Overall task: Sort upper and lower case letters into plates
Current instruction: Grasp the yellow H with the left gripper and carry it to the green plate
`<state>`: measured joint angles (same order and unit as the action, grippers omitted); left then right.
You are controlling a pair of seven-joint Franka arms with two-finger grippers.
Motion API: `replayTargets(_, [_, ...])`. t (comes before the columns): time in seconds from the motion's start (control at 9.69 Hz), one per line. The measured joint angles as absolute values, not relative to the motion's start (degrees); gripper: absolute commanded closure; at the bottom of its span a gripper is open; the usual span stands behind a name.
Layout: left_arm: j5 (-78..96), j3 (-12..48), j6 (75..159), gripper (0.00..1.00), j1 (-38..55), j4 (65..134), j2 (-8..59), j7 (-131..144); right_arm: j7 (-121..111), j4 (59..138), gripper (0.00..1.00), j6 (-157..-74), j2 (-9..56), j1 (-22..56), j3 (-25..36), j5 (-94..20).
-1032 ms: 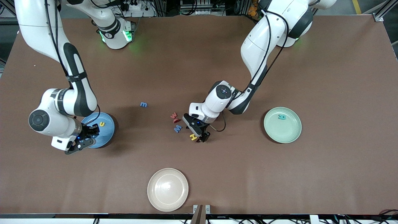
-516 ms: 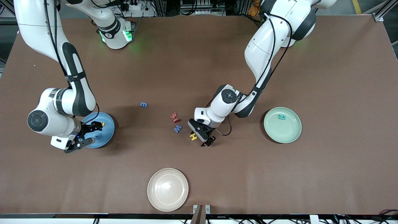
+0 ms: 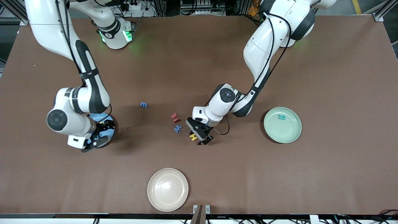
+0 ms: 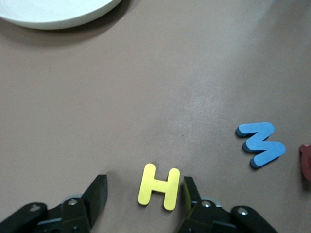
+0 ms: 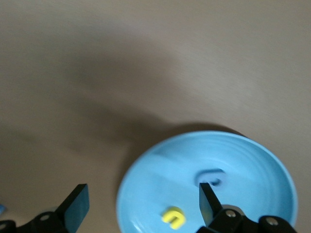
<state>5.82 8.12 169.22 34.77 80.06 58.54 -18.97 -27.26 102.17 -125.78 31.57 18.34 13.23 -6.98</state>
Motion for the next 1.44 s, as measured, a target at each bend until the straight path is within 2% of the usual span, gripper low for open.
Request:
replayTargets(0.1, [5.8,8.1,169.2,0.54,34.8,79.9,58.6,-18.9,-26.0,102.3,0.00,-125.9,31.6,19.6,13.2,-7.0])
replayTargets(0.72, [5.8,8.1,169.2,0.64,35.0,79.5,58.6,-17.6,-21.2,103.1,0.00,-127.3,31.8,21.2,13.2,-7.0])
replayTargets(0.93, [5.8,8.1,169.2,0.75,35.0,79.5,58.6,-17.6,-20.9,103.1,0.00,-127.3,31.8,22.1,13.2,-7.0])
replayTargets(1.03, [5.8,8.1,169.3,0.85,35.0,79.5,58.6,-17.6,-20.9,103.2,0.00,-127.2,31.8,22.8,13.1,-7.0])
replayTargets(1.13, [5.8,8.1,169.3,0.90,35.0,79.5,58.6,-17.6,-20.9,103.2,0.00,-127.2,31.8,23.6,13.1,-7.0])
replayTargets(1.44, [5.8,8.1,169.3,0.94,35.0,79.5,58.6,-17.6,-20.9,103.4,0.00,-127.2,32.4,25.8,13.1,-7.0])
